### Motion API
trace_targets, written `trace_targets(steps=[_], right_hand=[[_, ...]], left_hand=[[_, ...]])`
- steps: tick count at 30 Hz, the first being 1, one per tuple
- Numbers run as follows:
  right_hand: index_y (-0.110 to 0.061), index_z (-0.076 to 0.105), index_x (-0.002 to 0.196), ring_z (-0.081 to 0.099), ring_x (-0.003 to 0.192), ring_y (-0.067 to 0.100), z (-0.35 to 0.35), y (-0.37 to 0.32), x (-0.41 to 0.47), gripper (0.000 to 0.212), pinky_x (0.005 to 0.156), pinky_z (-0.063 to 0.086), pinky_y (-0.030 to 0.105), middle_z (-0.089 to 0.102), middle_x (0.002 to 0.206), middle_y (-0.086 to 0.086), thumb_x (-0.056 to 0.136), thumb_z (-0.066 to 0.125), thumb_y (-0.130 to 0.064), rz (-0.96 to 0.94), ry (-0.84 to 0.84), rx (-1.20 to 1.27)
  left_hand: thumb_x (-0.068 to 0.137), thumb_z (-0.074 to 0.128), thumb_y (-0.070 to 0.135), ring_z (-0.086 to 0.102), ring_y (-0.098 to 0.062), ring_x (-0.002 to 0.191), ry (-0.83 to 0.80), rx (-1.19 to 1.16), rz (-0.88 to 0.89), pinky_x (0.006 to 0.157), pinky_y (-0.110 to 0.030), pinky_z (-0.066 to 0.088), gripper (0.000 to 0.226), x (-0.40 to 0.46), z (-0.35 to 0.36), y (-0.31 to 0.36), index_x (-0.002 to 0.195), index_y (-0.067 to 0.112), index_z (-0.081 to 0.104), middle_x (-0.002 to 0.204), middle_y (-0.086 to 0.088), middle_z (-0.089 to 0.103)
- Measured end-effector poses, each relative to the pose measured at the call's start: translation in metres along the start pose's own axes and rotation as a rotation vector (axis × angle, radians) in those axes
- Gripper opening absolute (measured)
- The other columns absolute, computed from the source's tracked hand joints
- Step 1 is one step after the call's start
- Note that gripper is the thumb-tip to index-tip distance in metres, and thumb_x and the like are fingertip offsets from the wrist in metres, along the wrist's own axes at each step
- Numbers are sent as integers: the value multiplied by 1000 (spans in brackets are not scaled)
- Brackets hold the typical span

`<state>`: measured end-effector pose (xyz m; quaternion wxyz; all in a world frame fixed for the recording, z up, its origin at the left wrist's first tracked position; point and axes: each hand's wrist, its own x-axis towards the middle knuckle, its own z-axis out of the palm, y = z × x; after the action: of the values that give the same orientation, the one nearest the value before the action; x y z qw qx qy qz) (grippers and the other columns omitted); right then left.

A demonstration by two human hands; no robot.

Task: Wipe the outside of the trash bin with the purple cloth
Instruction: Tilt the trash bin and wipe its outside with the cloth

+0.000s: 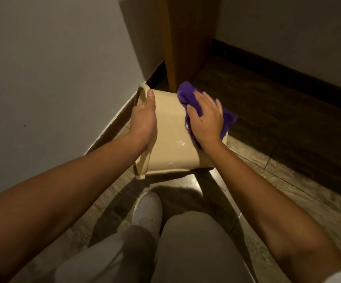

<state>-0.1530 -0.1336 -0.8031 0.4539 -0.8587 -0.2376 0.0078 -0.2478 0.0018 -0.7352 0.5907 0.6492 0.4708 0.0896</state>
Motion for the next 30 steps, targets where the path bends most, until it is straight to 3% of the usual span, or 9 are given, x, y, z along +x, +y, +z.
trace_targets(steps=[3,6,10,13,15,18,23,27,30], right_hand=[[-26,61,141,37,152,26,14,-23,-32,49,129,12,58,56,155,2,93,52,-31,-180,-74,3],[-27,59,144,23,158,33,23,-18,-78,50,129,4,60,45,163,5,95,64,-25,-445,-190,-58],[-36,43,153,14,160,32,11,25,-96,57,128,-3,57,34,169,3,98,57,-42,-592,-235,-241],[-39,41,154,16,160,32,-8,56,-83,67,128,1,59,33,169,3,89,58,-41,-381,-126,-269],[-32,43,154,21,158,33,-17,66,-58,65,127,13,63,37,167,5,90,56,-34,-75,-2,-205],[-24,47,154,26,157,26,-14,49,-25,60,125,23,61,42,165,2,95,46,-30,240,97,-3],[-30,52,149,19,160,26,17,-3,-55,61,130,-1,52,41,165,3,89,57,-20,-263,-95,-46],[-29,49,151,20,158,38,16,15,-101,59,128,0,60,41,165,8,96,70,-29,-687,-309,-169],[-30,49,153,20,159,36,-1,50,-116,56,128,3,61,37,166,6,100,66,-34,-836,-366,-253]], left_hand=[[102,35,62,70,1,62,21,32,51,66,-21,55,51,5,-2,4,86,26,68,64,14,74],[97,36,69,77,-22,84,-26,-44,-64,87,-43,61,61,11,-7,8,100,19,72,90,-5,80],[97,34,71,76,-23,88,-56,-24,-127,72,-35,60,54,14,-8,7,100,26,64,91,-2,79],[97,35,70,71,-21,92,-20,-44,-157,80,-35,54,52,11,-6,6,100,27,64,95,-1,75],[96,38,71,68,-22,99,14,-73,-185,89,-38,51,62,8,-2,6,121,21,63,106,-3,72],[96,38,70,63,-17,91,89,-67,-150,71,-29,42,68,8,5,3,130,16,60,100,0,69],[99,36,67,69,-18,78,83,-41,-137,70,-33,51,56,12,8,14,92,19,63,72,6,75],[98,39,68,71,-26,83,-13,-77,-192,89,-43,59,61,18,-4,18,112,14,66,88,-4,71],[98,40,68,64,-21,87,32,-27,-196,75,-36,53,62,21,-8,15,108,12,64,85,1,62]])
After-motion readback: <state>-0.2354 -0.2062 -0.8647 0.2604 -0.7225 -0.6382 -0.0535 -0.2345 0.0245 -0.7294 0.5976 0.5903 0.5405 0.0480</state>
